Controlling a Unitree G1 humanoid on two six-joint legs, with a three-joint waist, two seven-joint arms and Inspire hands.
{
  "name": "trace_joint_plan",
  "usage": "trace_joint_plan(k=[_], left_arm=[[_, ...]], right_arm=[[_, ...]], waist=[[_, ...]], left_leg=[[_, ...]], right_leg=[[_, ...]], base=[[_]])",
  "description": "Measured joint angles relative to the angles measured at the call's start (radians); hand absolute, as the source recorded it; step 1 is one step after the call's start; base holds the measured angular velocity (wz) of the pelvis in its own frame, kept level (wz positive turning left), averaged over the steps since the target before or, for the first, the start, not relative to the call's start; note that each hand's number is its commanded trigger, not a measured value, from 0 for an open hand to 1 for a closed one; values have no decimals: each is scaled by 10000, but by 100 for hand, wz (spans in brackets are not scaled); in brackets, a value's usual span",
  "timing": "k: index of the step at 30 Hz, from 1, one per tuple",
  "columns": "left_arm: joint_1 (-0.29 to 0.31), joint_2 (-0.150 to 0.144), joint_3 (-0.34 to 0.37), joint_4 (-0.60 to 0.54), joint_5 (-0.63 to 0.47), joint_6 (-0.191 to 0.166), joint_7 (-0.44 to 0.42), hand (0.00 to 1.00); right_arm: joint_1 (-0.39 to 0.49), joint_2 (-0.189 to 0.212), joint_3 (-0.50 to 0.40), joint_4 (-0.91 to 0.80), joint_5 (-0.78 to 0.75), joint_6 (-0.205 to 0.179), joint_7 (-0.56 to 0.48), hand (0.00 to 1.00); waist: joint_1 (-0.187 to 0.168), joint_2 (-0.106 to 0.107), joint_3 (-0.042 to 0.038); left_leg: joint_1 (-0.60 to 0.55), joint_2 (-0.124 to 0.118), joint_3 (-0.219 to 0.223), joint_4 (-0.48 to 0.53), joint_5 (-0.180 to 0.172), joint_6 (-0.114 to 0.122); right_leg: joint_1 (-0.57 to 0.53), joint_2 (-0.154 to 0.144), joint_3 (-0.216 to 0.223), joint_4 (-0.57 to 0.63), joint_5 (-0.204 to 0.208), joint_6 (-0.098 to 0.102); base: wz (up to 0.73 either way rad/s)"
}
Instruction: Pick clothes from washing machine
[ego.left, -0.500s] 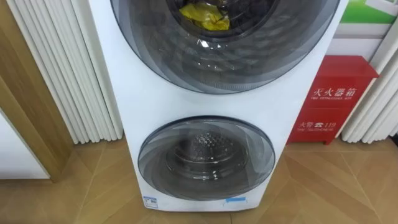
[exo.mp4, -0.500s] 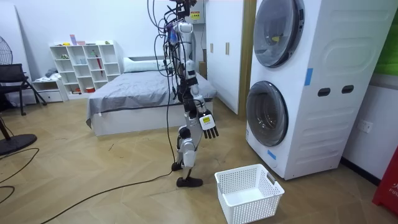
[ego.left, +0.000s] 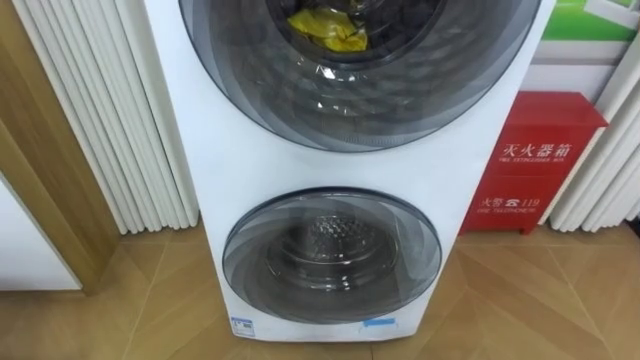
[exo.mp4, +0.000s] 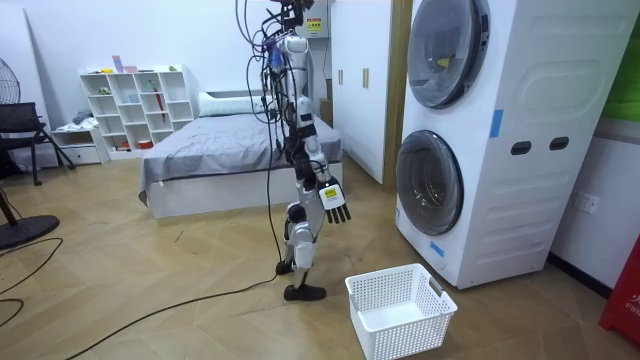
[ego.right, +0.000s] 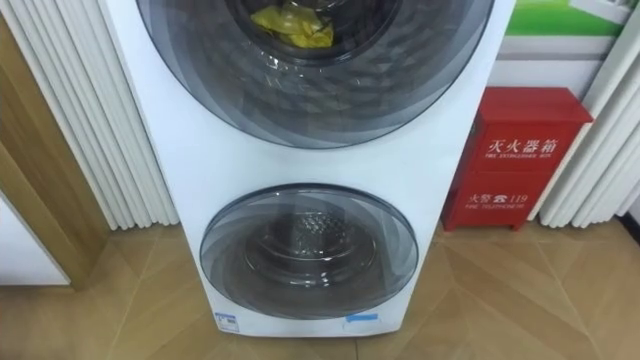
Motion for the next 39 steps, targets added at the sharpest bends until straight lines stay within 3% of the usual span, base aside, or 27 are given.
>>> trace_joint_plan(k=[6,9,11,17,20,22,27,32,34,36,38,39], left_arm=[[-20,-2,206,-1,-8,-106,-192,0],[-41,12,728,-4,171,-187,-356,0],[-52,36,937,12,371,-216,-404,0],[7,48,1084,3,410,-162,-516,0],[135,80,1161,2,430,6,-512,0],[225,109,1318,-8,567,141,-501,0],[275,186,1479,-199,1393,402,-516,0],[224,248,1482,-311,1395,581,-497,0],[265,274,1481,-412,1407,705,-485,0],[271,345,1478,-414,1442,785,-469,0],[322,342,1467,-480,1570,894,-447,0],[377,435,1478,-494,1732,902,-387,0]], right_arm=[[-42,-21,-360,-525,298,17,-124,0],[-57,-77,-1000,-2631,300,144,-538,0],[-498,-131,-1373,-3455,320,-99,-766,0],[-1660,-707,-1498,-7445,714,-186,-1371,0],[-1887,-738,-1739,-8909,948,-200,-1740,0],[-2054,-824,-1745,-9197,928,-174,-1918,0],[-2315,-1046,-1756,-9736,876,-130,-2100,0],[-3488,-1405,-1866,-9896,925,-81,-2788,0],[-3802,-1720,-1883,-10152,975,-82,-3060,0],[-3975,-1792,-1878,-10319,985,-76,-3232,0],[-4069,-1818,-1874,-10302,945,-73,-3331,0],[-4079,-1782,-1821,-10303,888,-68,-3337,0]], waist=[[47,-39,-1],[28,-111,20],[18,-160,17],[93,-311,36],[113,-412,32],[128,-533,-43],[298,-531,-52],[285,-527,-52],[355,-554,-67],[430,-609,-88],[434,-507,-3],[464,-425,27]], left_leg=[[18,2,29,12,1,0],[-8,-1,75,41,2,1],[11,-4,72,69,2,1],[95,0,63,-7,2,0],[91,5,57,2,4,-1],[93,8,48,12,6,-1],[86,-7,20,8,6,-1],[100,-8,-376,6,9,-2],[188,28,-685,7,12,-2],[199,55,-997,8,12,-2],[347,195,-1571,-2,14,-3],[370,404,-2220,-27,9,-12]], right_leg=[[2,-7,13,3,-1,0],[-41,-20,27,27,-1,-1],[-5,-15,36,26,1,-4],[-6,22,119,13,1,-4],[-15,25,158,1,1,-4],[-18,22,182,-4,0,-4],[-47,10,241,5,0,-4],[2,33,201,8,-1,-4],[0,84,98,65,-7,-9],[-11,130,-31,100,-11,-18],[-375,238,-195,860,-159,-181],[-869,744,99,725,-394,-579]], base=[[-2],[-4],[0],[1],[0],[0],[-5],[8],[9],[-3],[-16],[-56]])
